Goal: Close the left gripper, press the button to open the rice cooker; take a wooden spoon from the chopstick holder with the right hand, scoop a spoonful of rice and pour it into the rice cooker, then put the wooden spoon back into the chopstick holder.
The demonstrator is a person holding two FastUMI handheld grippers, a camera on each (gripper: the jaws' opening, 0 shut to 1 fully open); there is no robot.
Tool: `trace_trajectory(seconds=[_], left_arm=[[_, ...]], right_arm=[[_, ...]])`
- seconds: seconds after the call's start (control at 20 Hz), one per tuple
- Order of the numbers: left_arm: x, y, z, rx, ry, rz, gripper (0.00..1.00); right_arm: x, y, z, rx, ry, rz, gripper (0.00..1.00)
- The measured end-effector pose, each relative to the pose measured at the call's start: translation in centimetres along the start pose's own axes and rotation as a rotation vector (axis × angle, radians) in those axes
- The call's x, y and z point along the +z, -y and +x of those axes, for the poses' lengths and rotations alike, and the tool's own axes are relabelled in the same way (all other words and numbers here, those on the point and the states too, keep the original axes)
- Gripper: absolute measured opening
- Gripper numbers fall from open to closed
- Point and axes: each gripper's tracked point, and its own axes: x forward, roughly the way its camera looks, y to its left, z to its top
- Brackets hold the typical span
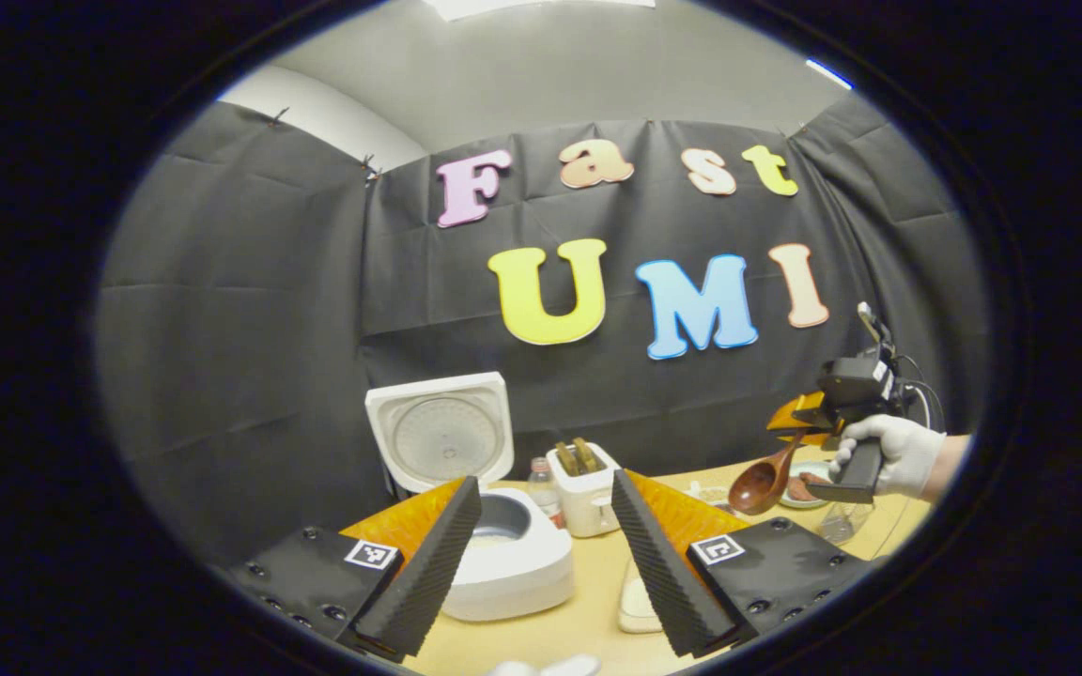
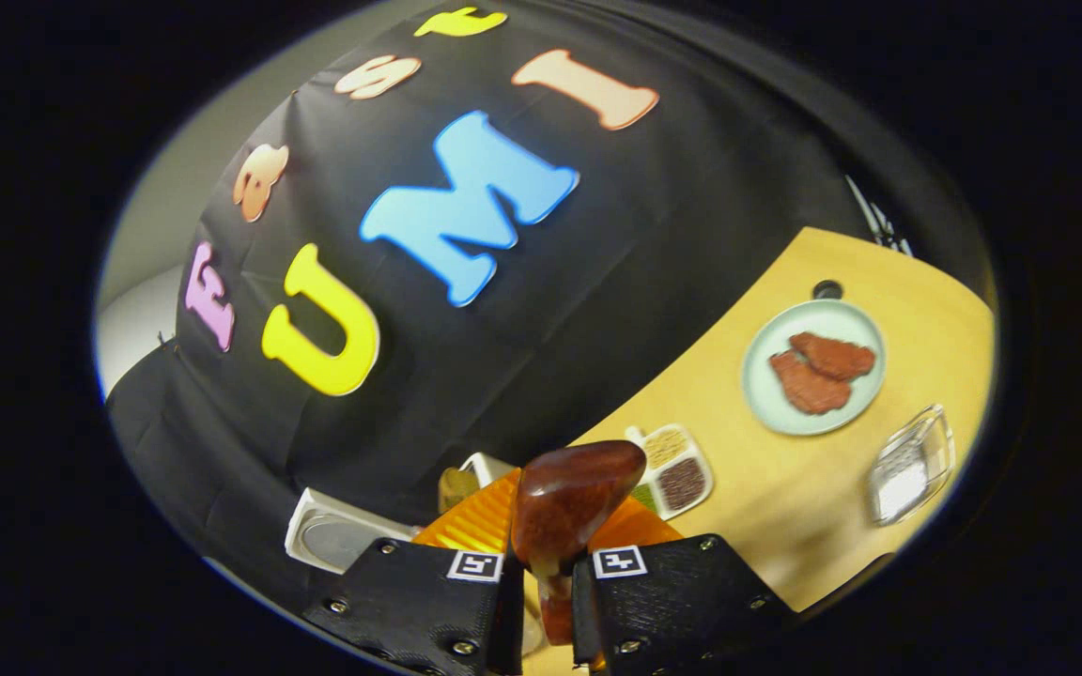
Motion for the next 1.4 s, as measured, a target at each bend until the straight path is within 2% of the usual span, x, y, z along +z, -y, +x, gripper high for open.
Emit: trace_trajectory(seconds=[0.25,0.4,0.7,1.15,1.3,1.4], left_arm=[[0.0,7.1,-0.8,-0.064,-0.038,-0.025,0.96],[0.9,9.6,-0.9,-0.056,-0.050,-0.020,0.97],[2.2,11.7,-1.4,-0.022,-0.049,0.011,0.99],[2.1,11.0,-2.8,0.018,-0.067,0.048,0.96],[2.2,10.7,-3.1,0.025,-0.070,0.061,0.95],[2.1,10.5,-3.2,0.025,-0.066,0.074,0.95]], right_arm=[[7.2,13.3,-5.2,-0.156,0.092,0.031,0.20],[9.1,17.7,-6.0,-0.203,0.108,-0.006,0.21],[8.2,19.2,-4.6,-0.186,0.055,-0.011,0.21],[4.0,22.1,-1.9,-0.247,-0.019,-0.078,0.21],[2.6,23.6,-1.9,-0.283,-0.050,-0.049,0.21],[2.8,23.8,-1.7,-0.279,-0.033,-0.032,0.21]])
